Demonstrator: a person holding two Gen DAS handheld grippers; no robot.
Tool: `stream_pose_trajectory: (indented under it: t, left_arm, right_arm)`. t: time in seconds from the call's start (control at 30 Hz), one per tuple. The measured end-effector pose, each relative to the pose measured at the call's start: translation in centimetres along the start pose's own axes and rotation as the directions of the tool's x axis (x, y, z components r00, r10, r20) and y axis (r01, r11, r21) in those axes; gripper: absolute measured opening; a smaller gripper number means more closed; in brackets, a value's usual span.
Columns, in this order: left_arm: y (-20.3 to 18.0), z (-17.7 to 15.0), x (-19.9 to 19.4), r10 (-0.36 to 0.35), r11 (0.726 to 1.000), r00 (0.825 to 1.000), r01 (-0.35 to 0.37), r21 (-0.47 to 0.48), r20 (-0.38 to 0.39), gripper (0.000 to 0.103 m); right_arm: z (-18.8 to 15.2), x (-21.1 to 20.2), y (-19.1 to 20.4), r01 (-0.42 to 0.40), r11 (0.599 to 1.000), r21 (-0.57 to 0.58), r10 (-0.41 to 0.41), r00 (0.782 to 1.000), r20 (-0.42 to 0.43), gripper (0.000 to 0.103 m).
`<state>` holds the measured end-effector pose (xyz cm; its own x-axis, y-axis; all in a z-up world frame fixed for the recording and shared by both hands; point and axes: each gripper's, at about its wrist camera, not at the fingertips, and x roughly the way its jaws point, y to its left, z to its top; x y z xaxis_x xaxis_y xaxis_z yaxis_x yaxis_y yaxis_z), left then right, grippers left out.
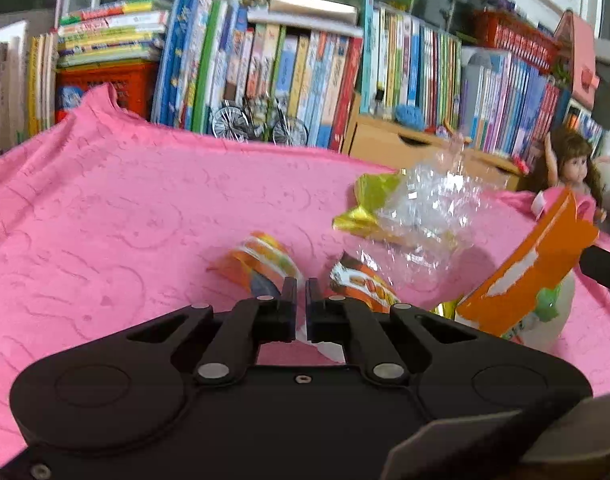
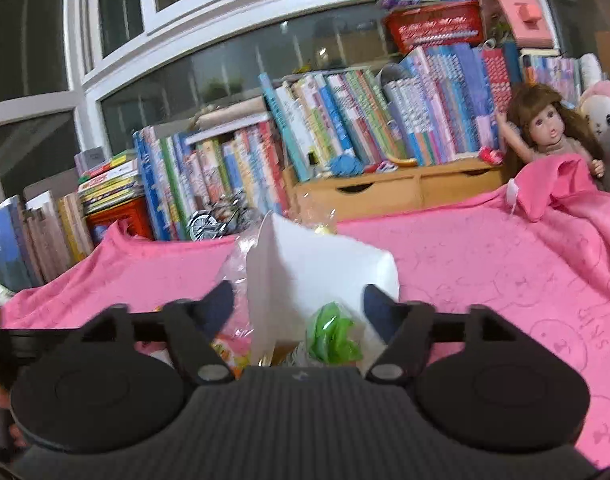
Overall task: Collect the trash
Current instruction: 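Grasp the orange snack wrapper with the left gripper while the right gripper lifts the paper bag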
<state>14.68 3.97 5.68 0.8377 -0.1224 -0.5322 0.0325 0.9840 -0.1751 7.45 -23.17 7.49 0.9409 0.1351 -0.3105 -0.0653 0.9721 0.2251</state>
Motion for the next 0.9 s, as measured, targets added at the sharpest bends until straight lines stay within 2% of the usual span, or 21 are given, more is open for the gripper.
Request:
stream_pose_trajectory:
  t: [0.03, 0.07, 0.1, 0.13, 0.2, 0.27, 0.4, 0.43, 0.57, 0.6, 0.67, 0.7, 0.73, 0.77, 0.8, 0.83, 0.9]
  left_arm:
    - [0.3, 0.1, -0.3, 0.007, 1.0, 1.0, -0.007, 0.002, 0.015, 0.011]
    - [0.7, 0.2, -0.6, 0.017, 1.0, 0.999, -0.017, 0.001, 0.03, 0.012]
    - [1.2, 0.3, -0.7, 0.031, 1.0, 0.998, -0.031, -0.004, 0.045, 0.02]
    - [1.6, 0.4, -0.6, 0.046, 0.999, 0.997, -0.045, -0.011, 0.054, 0.04]
    - [2.4, 0.6, -0.1, 0.072, 0.997, 0.996, -0.07, -0.04, 0.057, 0.057]
    - [3.2, 0.7, 0.9, 0.061, 0.996, 0.998, -0.059, -0.069, 0.03, 0.058]
    - [3.7, 0.8, 3.1, 0.033, 0.989, 0.999, -0.034, -0.146, -0.009, 0.083]
    - [3.6, 0.8, 3.7, 0.035, 0.987, 0.999, -0.037, -0.159, -0.015, 0.084]
    - [2.9, 0.9, 6.5, 0.05, 0.984, 0.996, -0.061, -0.169, -0.073, 0.084]
    - [2.8, 0.8, 7.0, 0.054, 0.983, 0.995, -0.068, -0.172, -0.084, 0.079]
    - [2.6, 0.5, 8.2, 0.06, 0.98, 0.992, -0.08, -0.182, -0.112, 0.063]
    - [2.4, 0.3, 8.3, 0.089, 0.98, 0.991, -0.105, -0.171, -0.099, 0.045]
    - [2.2, 0.2, 8.4, 0.117, 0.98, 0.989, -0.131, -0.152, -0.093, 0.038]
    - [2.0, 0.2, 8.4, 0.122, 0.981, 0.988, -0.136, -0.142, -0.098, 0.037]
    - [2.0, 0.1, 8.2, 0.118, 0.98, 0.988, -0.131, -0.148, -0.096, 0.033]
    - [2.1, 0.1, 7.9, 0.112, 0.981, 0.99, -0.125, -0.15, -0.087, 0.03]
    - [1.9, 0.2, 7.1, 0.117, 0.982, 0.99, -0.126, -0.142, -0.073, 0.023]
  right_arm:
    - [0.1, 0.0, -0.2, 0.027, 1.0, 0.007, -0.027, 0.999, 0.028, 0.102]
    - [0.1, 0.1, -0.4, 0.041, 0.999, 0.012, -0.042, 0.998, 0.046, 0.103]
    - [0.2, 0.2, -0.7, 0.052, 0.998, 0.018, -0.053, 0.997, 0.051, 0.103]
    - [0.3, 0.5, -0.9, 0.049, 0.999, 0.02, -0.05, 0.998, 0.044, 0.103]
    - [0.1, 1.0, -1.1, 0.011, 1.0, 0.005, -0.011, 1.0, 0.016, 0.103]
    - [-0.2, 1.6, -0.8, -0.028, 0.999, -0.024, 0.028, 0.999, -0.026, 0.103]
    - [-0.8, 2.8, 0.1, -0.063, 0.997, -0.043, 0.06, 0.996, -0.062, 0.103]
    - [-0.9, 3.2, 0.3, -0.059, 0.997, -0.041, 0.056, 0.996, -0.071, 0.103]
    - [-1.1, 5.2, 0.9, -0.016, 0.999, -0.036, 0.012, 0.994, -0.108, 0.103]
    - [-1.2, 5.8, 1.0, -0.014, 0.999, -0.038, 0.009, 0.993, -0.119, 0.103]
    - [-1.3, 6.5, 1.0, -0.013, 1.0, -0.027, 0.01, 0.992, -0.129, 0.103]
    - [-1.3, 6.9, 1.0, -0.016, 1.0, -0.008, 0.015, 0.991, -0.13, 0.102]
    - [-1.3, 7.0, 1.0, -0.012, 1.0, 0.011, 0.014, 0.991, -0.131, 0.089]
    - [-1.3, 7.1, 1.0, -0.001, 1.0, 0.03, 0.005, 0.991, -0.134, 0.072]
    - [-1.2, 6.9, 1.0, 0.008, 0.999, 0.041, -0.003, 0.991, -0.132, 0.062]
    - [-1.1, 6.7, 1.1, 0.002, 0.999, 0.049, 0.005, 0.991, -0.13, 0.039]
    - [-1.0, 5.9, 1.2, -0.023, 0.998, 0.053, 0.028, 0.995, -0.101, 0.037]
